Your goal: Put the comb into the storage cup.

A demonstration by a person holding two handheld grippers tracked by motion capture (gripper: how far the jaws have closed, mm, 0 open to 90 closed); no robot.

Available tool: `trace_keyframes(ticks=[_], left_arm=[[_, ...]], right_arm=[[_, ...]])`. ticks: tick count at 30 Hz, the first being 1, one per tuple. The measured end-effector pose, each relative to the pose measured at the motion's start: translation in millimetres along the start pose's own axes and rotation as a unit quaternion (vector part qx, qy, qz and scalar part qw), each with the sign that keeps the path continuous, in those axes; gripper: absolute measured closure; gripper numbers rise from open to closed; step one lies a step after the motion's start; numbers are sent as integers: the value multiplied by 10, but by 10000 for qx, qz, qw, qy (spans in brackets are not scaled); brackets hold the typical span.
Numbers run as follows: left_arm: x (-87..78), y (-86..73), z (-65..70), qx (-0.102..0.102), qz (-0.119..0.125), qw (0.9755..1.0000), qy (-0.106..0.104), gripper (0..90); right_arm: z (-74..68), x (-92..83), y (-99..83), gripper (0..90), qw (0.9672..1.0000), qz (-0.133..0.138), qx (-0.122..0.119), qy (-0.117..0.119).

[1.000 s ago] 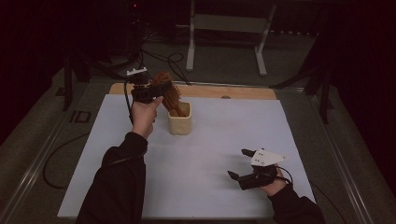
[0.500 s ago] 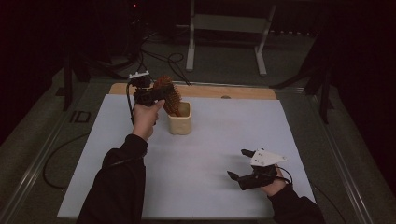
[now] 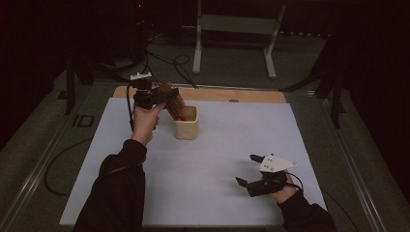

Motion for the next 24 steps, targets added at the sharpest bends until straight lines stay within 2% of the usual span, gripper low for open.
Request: trace_keyframes(ticks=[2,6,9,16,19,20,24], left_arm=[[-37,0,-22,76,16,10000,25,152],[-93,-2,-48,141,40,9999,-74,49],[-134,-20,-73,287,55,9995,-103,1],[-214,-58,-137,643,155,9978,-92,0],[-229,-72,-143,721,170,9972,-123,0],[-244,-92,-153,874,207,9959,-36,0],[-270,-130,-173,1026,139,9946,-2,0]], right_arm=[[3,4,-6,82,10000,-21,-5,3],[-4,8,0,82,10000,-20,16,-6],[-4,10,0,82,10000,-21,17,-8],[-9,11,2,82,10000,-16,8,-15],[-10,9,4,82,10000,-22,-17,-17],[-10,7,4,82,10000,-29,-24,-23],[-6,14,-5,82,10000,-17,17,-12]])
Point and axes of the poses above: each handheld gripper's, and its own axes: x roughly forward along the jaws, y roughly out of its top, z roughly to its right, the point moved 7 cm from there along x, roughly forward along the jaws, and after that the axes turned 15 degrees about y, right-handed, at the moved point
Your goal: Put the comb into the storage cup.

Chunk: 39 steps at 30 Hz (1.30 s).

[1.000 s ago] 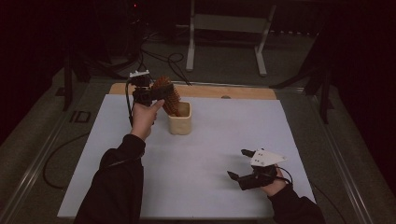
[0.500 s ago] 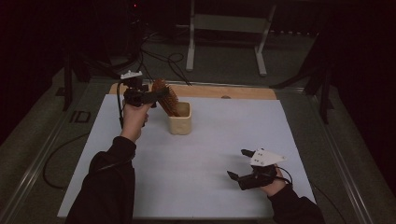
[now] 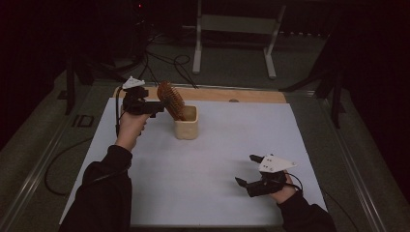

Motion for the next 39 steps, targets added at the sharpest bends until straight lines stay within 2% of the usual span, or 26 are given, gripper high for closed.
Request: trace_keyframes(ticks=[3,8,17,20,30,33,39], left_arm=[[-33,-23,-34,26,-23,10000,-12,0],[-106,-60,-53,151,25,9998,-154,0],[-214,-154,-44,417,-38,9990,-172,0],[-251,-194,-60,437,-17,9989,-183,0],[-364,-414,-84,630,-36,9975,-313,0],[-407,-472,-85,609,1,9974,-394,0],[-510,-633,-88,710,-30,9963,-488,0]], right_arm=[[1,4,-2,82,10000,-13,-14,3],[-7,17,-4,82,10000,-20,0,41],[0,30,-2,82,10000,-13,9,42],[-11,39,-3,82,10000,-35,15,60],[-7,55,-3,82,10000,-25,19,84],[-4,60,-10,82,10000,-52,7,76],[-18,64,-23,82,10000,-69,11,66]])
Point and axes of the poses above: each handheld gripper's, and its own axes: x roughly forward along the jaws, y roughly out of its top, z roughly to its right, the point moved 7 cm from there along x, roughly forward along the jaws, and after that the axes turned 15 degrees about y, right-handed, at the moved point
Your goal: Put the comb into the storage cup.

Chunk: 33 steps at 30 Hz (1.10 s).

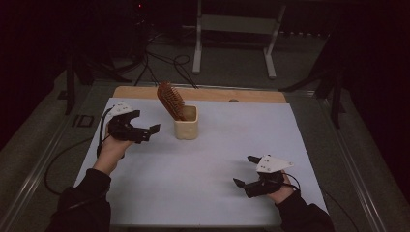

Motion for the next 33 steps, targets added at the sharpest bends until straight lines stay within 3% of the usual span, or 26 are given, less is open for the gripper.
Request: trace_keyframes(ticks=[13,25,33], left_arm=[[-212,-396,-3,50,-37,9999,-153,0],[-407,-834,78,172,-119,9995,-231,0],[-528,-1082,144,132,-115,9995,-263,0]], right_arm=[[-6,-7,-28,82,10000,-11,37,-8],[-35,-23,-61,82,10000,-50,30,10],[-46,-24,-83,82,10000,-82,17,22]])
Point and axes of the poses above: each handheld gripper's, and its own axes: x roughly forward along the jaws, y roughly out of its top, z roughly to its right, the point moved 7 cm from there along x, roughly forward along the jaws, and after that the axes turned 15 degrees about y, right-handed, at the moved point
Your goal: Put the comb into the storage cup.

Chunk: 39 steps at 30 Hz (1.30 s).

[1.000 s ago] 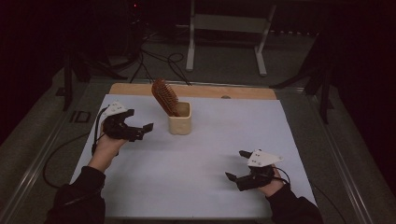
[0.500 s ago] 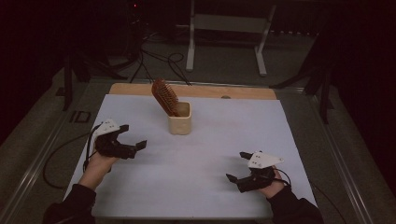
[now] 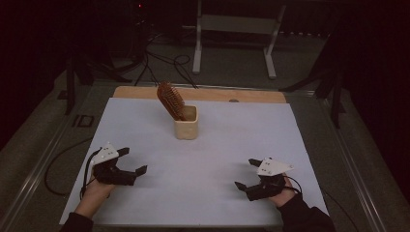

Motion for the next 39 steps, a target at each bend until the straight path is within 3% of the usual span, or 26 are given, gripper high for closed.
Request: trace_keyframes(ticks=[17,21,25,27,31,39], left_arm=[[-148,-361,82,-80,-67,9999,-52,0],[-176,-459,42,-88,-98,9999,20,0],[-185,-554,-16,-3,-188,9995,238,0],[-196,-563,-27,-78,-157,9995,248,0],[-235,-500,29,-38,-12,9996,284,0],[-236,-489,116,167,0,9996,235,0]], right_arm=[[-4,-25,-62,82,10000,-10,97,-15],[4,-23,-85,82,9999,-9,123,-18],[8,-19,-93,82,9999,-21,116,-37],[13,-16,-96,82,9999,-16,122,-33],[23,-18,-97,82,9999,-16,92,-56],[33,2,-101,82,9999,-27,97,-55]])
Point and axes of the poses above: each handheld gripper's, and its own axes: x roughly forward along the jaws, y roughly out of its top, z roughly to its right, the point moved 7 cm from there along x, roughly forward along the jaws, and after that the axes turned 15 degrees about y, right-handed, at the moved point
